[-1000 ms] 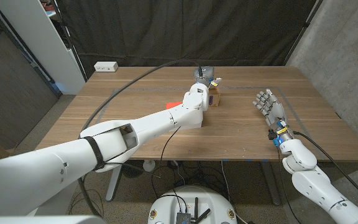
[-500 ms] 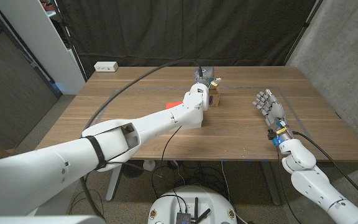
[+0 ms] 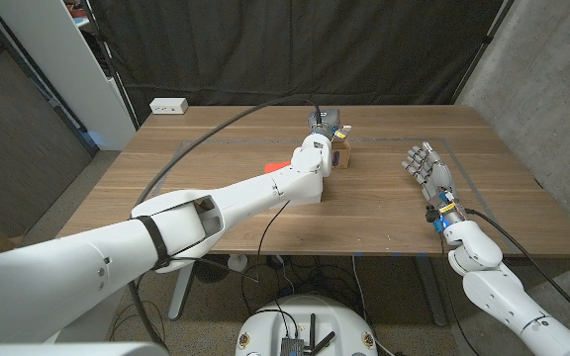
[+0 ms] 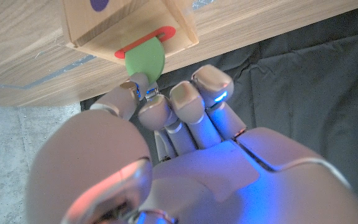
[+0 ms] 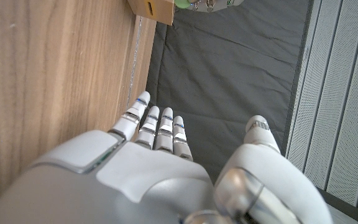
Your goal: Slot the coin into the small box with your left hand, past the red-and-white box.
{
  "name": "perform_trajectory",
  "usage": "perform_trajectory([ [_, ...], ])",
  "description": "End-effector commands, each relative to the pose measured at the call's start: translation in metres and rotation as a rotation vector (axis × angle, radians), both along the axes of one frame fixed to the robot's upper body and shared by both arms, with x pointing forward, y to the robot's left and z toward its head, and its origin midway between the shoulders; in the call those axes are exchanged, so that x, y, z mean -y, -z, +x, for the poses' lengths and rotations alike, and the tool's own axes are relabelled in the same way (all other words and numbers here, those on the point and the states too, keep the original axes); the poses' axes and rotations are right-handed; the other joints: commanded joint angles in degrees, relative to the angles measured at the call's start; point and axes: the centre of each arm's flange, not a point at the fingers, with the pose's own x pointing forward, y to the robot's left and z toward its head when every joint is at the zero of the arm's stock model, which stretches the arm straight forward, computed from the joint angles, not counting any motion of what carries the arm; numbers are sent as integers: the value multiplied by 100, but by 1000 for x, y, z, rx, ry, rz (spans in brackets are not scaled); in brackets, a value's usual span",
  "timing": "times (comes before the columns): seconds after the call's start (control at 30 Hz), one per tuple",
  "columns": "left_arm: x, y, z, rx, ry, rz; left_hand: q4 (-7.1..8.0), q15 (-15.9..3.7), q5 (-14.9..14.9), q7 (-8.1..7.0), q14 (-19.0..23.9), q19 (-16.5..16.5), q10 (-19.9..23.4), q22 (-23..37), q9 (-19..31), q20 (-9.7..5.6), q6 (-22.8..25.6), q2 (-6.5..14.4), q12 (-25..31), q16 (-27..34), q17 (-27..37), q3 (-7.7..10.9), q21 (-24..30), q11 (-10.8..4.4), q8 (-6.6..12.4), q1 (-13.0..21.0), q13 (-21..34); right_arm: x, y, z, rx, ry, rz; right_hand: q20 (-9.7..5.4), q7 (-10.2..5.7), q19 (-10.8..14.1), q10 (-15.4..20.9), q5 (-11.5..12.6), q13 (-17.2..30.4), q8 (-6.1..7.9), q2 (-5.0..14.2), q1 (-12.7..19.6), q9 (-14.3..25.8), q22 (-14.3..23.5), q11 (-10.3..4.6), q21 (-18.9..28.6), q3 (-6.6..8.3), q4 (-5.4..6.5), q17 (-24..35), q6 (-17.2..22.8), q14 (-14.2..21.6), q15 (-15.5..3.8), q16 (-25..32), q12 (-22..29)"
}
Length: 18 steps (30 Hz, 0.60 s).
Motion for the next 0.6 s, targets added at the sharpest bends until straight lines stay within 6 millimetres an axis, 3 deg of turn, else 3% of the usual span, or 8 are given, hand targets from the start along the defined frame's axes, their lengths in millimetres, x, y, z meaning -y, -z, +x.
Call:
perform_trajectory([
  [0.03,1,8,2,-21,1,10,-5,-8,10,-42,21,-15,-2,9,33,-260,74,23,-26,-1,29,1,20,-16,28,49,-12,-1,3,0,-8,-3,6,3,-43,49,33,21,8,7,35,24,24,8,-5,-7,34,-28,4,9,47,-12,12,-4],
  [0.6,1,18,6,-47,-5,25,8,-12,14,-38,10,-4,31,6,-25,-253,-3,-22,-8,-1,57,-18,24,-16,-28,8,5,-2,4,-3,-7,-3,4,3,-41,53,47,23,8,11,40,32,24,8,-2,-6,39,-27,0,19,45,-21,12,1],
])
